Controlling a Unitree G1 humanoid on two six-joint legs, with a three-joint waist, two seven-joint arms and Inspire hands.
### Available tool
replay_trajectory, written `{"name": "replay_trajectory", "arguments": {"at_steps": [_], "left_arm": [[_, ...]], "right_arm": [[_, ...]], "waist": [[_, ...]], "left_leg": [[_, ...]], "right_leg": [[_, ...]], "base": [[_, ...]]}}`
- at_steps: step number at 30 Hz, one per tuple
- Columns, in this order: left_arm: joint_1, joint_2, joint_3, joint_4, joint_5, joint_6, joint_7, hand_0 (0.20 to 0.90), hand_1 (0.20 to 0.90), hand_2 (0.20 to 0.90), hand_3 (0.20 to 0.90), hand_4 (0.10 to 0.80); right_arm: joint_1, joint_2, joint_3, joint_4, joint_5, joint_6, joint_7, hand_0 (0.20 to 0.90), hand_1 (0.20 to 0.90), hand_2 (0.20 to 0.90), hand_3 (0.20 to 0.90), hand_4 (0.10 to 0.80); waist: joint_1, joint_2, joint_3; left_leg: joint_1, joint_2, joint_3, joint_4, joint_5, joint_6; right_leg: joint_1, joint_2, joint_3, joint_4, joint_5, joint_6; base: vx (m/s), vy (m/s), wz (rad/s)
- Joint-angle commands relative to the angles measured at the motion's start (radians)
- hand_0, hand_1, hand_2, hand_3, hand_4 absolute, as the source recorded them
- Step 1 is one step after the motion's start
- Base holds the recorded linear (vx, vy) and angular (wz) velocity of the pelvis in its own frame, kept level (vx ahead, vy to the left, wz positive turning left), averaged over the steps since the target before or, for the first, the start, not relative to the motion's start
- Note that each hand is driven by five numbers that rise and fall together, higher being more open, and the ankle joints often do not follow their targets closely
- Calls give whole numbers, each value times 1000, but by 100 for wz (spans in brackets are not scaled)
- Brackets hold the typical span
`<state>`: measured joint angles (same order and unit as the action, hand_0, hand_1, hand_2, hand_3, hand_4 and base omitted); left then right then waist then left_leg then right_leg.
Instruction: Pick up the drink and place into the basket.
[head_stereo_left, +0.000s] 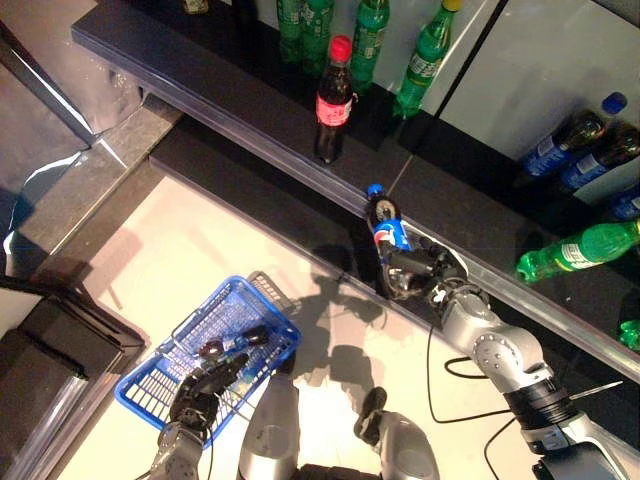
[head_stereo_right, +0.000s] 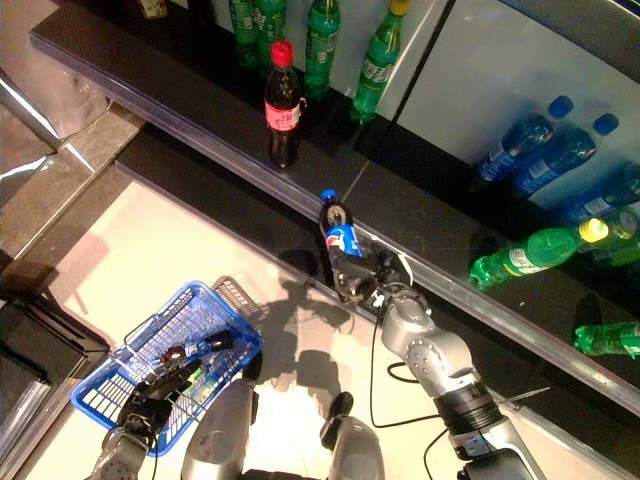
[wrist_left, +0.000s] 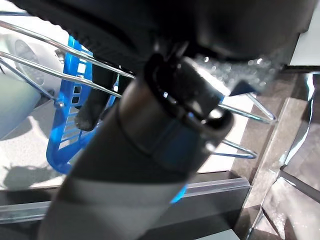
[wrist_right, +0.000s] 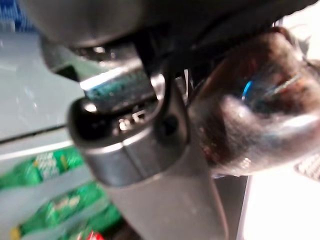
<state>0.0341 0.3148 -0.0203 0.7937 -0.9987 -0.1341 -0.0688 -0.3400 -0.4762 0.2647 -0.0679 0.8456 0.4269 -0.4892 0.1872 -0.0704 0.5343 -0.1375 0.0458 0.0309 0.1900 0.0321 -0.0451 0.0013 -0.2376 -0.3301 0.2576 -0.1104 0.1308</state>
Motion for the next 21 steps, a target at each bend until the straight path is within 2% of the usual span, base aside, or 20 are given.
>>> {"name": "replay_trajectory", "arguments": {"at_steps": [1, 11, 21], "left_arm": [[55, 17, -11, -279, -36, -109, -148, 300, 300, 300, 200, 100], [91, 36, -20, -514, -76, -57, -188, 300, 300, 300, 200, 100], [98, 78, -37, -763, -95, -33, -211, 300, 300, 300, 200, 100]], "right_arm": [[-45, -53, -12, -231, 6, -236, 123, 300, 300, 300, 200, 100], [21, -63, 74, -319, -33, -279, 259, 300, 300, 300, 200, 100], [40, -85, 202, -286, -54, -218, 285, 300, 300, 300, 200, 100]], "waist": [[-5, 61, -208], [15, 71, -235], [59, 63, -230]], "left_leg": [[49, 7, -7, 19, -42, -11], [49, -1, -24, 25, -38, -16], [33, -10, -61, 40, -28, -22]], "right_leg": [[9, 35, 2, 59, -12, -59], [30, 36, -9, 50, -16, -58], [62, 35, -42, 34, -14, -56]], "base": [[22, -5, 4], [14, -3, 5], [-3, -28, 11]]}}
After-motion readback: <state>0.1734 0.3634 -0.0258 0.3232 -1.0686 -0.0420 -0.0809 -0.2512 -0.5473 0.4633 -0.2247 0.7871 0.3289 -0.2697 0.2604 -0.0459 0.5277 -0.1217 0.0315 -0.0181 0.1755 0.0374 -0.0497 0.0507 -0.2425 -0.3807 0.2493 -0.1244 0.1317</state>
